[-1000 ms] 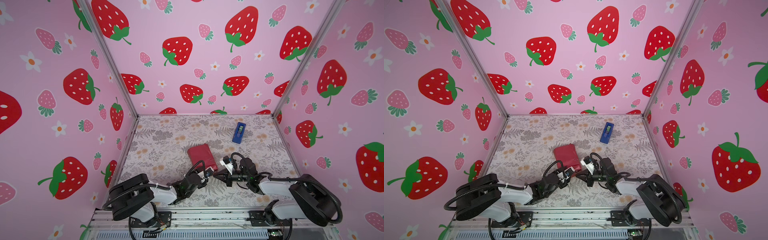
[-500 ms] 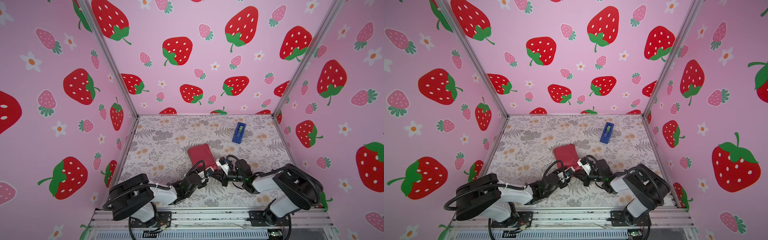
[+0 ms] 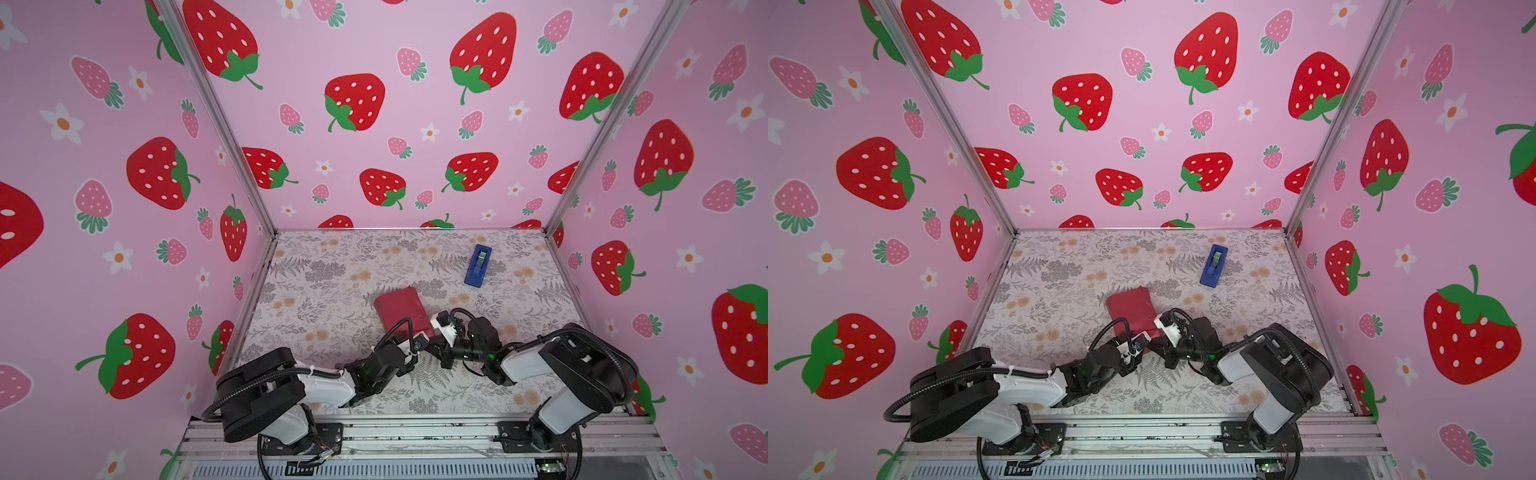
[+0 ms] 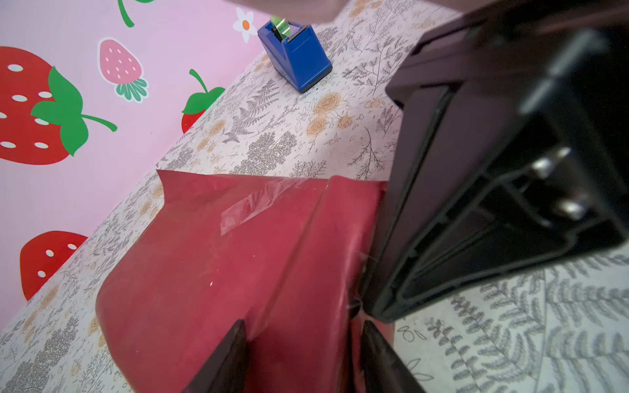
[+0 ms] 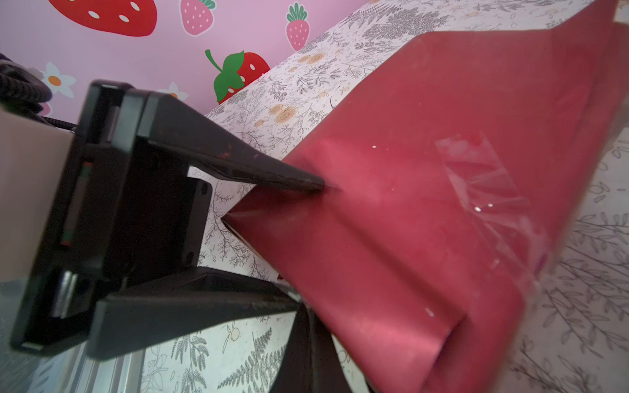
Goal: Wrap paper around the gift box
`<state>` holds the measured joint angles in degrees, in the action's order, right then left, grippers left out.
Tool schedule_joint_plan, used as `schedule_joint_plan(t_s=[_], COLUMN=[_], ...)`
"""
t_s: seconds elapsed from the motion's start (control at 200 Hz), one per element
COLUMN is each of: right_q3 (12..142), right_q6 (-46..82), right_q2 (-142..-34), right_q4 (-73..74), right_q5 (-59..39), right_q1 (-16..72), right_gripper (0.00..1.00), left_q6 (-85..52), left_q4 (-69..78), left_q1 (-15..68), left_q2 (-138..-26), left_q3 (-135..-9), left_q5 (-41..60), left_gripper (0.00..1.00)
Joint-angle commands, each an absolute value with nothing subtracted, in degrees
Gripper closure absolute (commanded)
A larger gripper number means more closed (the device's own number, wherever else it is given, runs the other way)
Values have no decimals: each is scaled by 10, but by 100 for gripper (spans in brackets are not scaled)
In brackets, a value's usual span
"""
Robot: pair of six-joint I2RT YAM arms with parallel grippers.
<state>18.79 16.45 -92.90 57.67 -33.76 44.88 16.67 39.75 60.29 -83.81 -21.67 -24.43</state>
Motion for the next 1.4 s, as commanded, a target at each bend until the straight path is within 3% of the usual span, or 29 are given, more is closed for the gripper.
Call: schedule_joint_plan(t_s=[0.0,0.43,0.86,1.396], right_q3=[202,205,209,235], right_q6=[164,167,150,124], right_q2=[-937,-931,-930,-959], right_q4=[588,585,615,573], right_q5=[-321,-327,-400,-339], right_q1=[452,453,453,453], right_gripper=[100,100,100,100], left_q6=[145,114,114,114], left_q4=[287,293,298,299], left_q1=[606,616,615,616], left_q2=[-841,-854,-858,-858], left_q3=[-217,-210,-209,-209], left_q5=[-245,-280,-282,-280], left_gripper=[44,48,53,53])
